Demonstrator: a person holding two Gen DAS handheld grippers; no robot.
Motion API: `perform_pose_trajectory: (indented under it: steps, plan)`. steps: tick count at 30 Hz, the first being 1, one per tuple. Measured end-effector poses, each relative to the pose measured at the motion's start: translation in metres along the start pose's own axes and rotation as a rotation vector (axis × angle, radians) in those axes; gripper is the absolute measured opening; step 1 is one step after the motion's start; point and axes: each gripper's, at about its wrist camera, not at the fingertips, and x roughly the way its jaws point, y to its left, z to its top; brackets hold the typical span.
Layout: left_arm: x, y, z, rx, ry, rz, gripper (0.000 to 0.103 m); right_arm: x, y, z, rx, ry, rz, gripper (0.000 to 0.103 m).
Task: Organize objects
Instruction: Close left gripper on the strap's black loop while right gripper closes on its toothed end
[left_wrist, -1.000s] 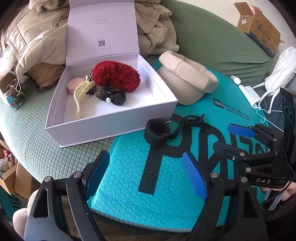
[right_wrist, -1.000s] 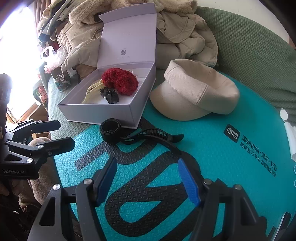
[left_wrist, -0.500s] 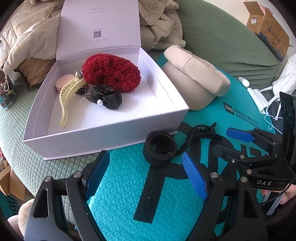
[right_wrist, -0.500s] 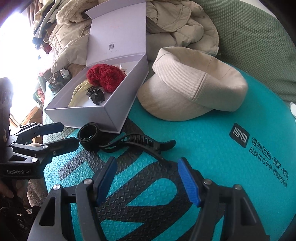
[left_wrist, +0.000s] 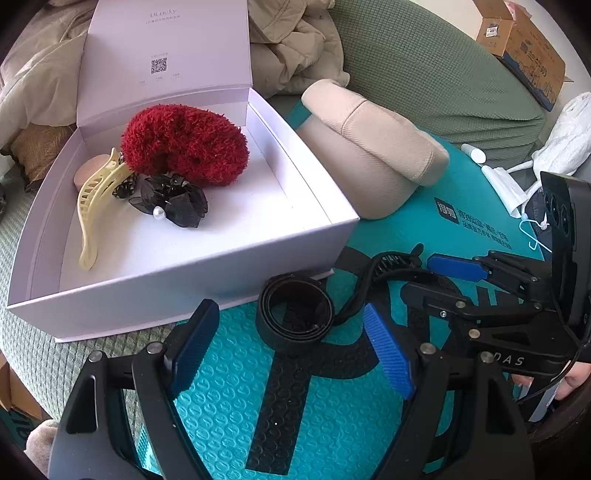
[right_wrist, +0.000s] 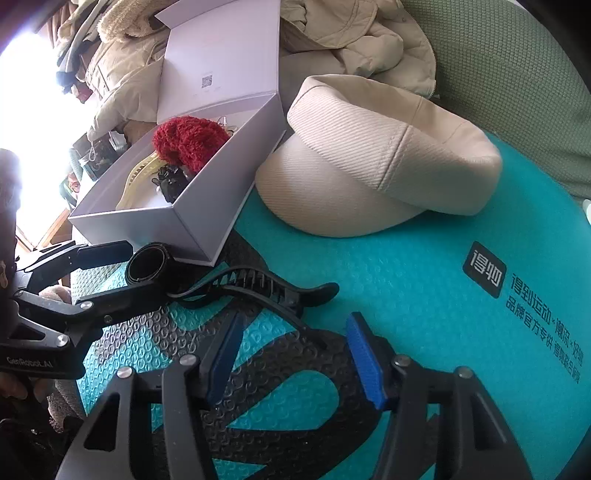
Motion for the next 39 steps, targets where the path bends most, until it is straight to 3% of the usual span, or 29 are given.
perform_pose_trajectory:
  steps: [3,6,13,28,33,35,37,39]
  plan:
    - [0.001,0.001,0.001,-0.003,-0.009,-0.007,0.072,-0.001,0.001,0.000,-0.003,0.003,-0.013,0.031]
    - [0.003,0.000,0.000,0.009,0.000,0.017,0.041,-0.002,0.003,-0.003,-0.014,0.008,-0.024,0.021]
    - [-0.002,-0.001,-0.007,0.009,-0.004,0.006,0.041,-0.010,0.007,-0.016,-0.010,0.023,-0.017,0.018]
    - [-0.032,0.001,-0.037,0.012,-0.002,-0.003,0.041,-0.029,0.053,-0.041,-0.094,0.036,0.151,0.018]
    - [-0.041,0.013,-0.047,-0.013,0.006,0.002,0.041,-0.039,0.066,-0.041,-0.125,-0.004,0.139,0.018]
    - [-0.043,0.015,-0.049,-0.023,0.006,0.000,0.041,-0.045,0.066,-0.038,-0.127,-0.031,0.113,0.020]
    - [-0.043,0.017,-0.050,-0.030,0.007,0.004,0.041,-0.050,0.064,-0.036,-0.129,-0.070,0.075,0.031]
    - [-0.041,0.019,-0.051,-0.035,0.014,0.010,0.041,-0.051,0.061,-0.034,-0.115,-0.098,0.041,0.057]
